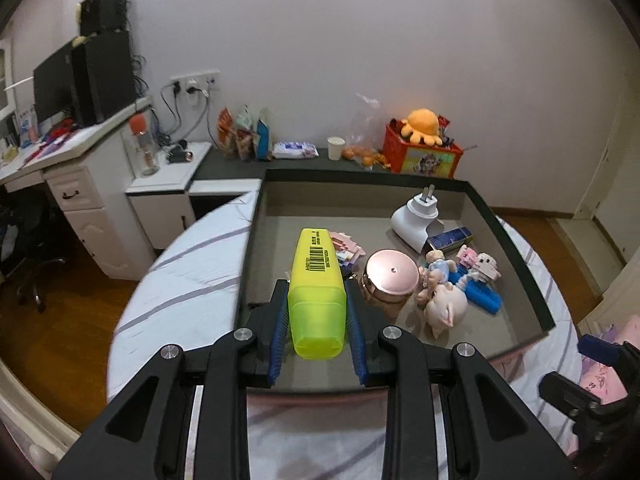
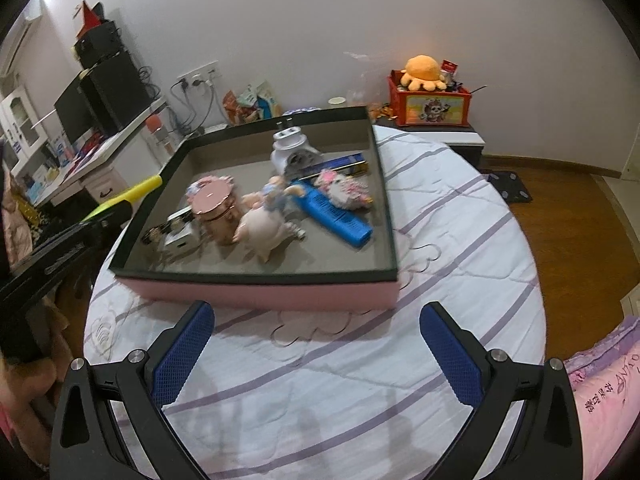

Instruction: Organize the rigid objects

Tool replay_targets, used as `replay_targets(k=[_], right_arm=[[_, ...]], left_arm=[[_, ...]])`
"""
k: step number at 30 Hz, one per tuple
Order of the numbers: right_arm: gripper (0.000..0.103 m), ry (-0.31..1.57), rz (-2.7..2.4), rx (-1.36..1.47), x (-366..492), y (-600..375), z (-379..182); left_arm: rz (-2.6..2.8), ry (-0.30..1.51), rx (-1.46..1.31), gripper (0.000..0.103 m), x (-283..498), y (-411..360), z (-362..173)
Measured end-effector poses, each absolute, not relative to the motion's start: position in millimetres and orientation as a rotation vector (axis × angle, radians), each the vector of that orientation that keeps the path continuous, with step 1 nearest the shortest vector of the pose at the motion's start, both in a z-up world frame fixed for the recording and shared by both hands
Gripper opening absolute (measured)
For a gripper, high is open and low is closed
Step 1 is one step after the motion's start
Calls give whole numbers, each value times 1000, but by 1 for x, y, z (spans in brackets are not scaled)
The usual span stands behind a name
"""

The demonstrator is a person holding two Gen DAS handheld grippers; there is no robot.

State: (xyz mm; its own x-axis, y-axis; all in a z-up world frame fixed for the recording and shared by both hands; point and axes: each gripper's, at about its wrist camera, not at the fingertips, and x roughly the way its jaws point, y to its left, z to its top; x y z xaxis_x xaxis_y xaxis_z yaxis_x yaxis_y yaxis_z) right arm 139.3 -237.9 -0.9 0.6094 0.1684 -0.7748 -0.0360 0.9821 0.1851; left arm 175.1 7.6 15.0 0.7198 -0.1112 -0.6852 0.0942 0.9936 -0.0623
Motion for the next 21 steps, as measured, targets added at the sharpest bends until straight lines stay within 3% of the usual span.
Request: replay_targets(k=[11, 13, 14, 15, 17, 21], right_arm=[[103, 936, 84, 169, 162, -251, -13], [103, 935, 87, 168, 161, -250, -13], [103, 933, 90, 168, 160, -250, -12], [103, 931, 92, 168, 160, -250, -12], [103, 925, 94, 168, 156, -250, -10], [103, 910, 94, 169, 148, -250, -5]], left_arm=[[-147, 877, -8, 29, 194, -19, -28], [-143, 897, 6, 48, 194, -22, -32], [-142, 900, 8, 73, 194, -23, -33], [-136, 886, 5, 92, 190, -23, -31], [-122, 848, 7, 101, 184, -22, -25], [-95, 845, 33, 102, 176, -23, -16]])
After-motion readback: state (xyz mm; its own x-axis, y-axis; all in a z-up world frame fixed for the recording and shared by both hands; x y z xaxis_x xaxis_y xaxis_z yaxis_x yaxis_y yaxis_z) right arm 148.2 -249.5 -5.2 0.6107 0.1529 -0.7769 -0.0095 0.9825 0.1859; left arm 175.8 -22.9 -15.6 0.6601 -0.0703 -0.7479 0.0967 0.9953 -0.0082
